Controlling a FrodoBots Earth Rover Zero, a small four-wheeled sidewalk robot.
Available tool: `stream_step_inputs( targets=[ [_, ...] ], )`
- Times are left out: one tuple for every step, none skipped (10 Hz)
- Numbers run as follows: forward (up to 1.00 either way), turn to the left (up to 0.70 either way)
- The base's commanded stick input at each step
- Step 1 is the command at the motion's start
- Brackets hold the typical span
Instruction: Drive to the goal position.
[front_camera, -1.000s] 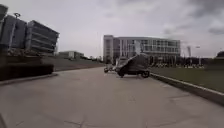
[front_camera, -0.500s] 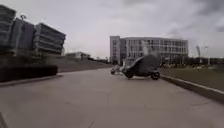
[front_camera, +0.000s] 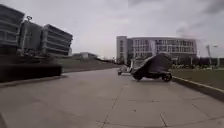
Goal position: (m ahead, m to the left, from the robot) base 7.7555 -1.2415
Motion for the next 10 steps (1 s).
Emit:
stream_step_inputs(
  targets=[
    [0.7,0.0],
    [0.7,0.0],
    [0.7,0.0],
    [0.7,0.0],
    [0.7,0.0],
    [0.7,0.0],
    [0.7,0.0],
    [0.7,0.0],
    [0.7,0.0],
    [0.7,0.0]
  ],
)
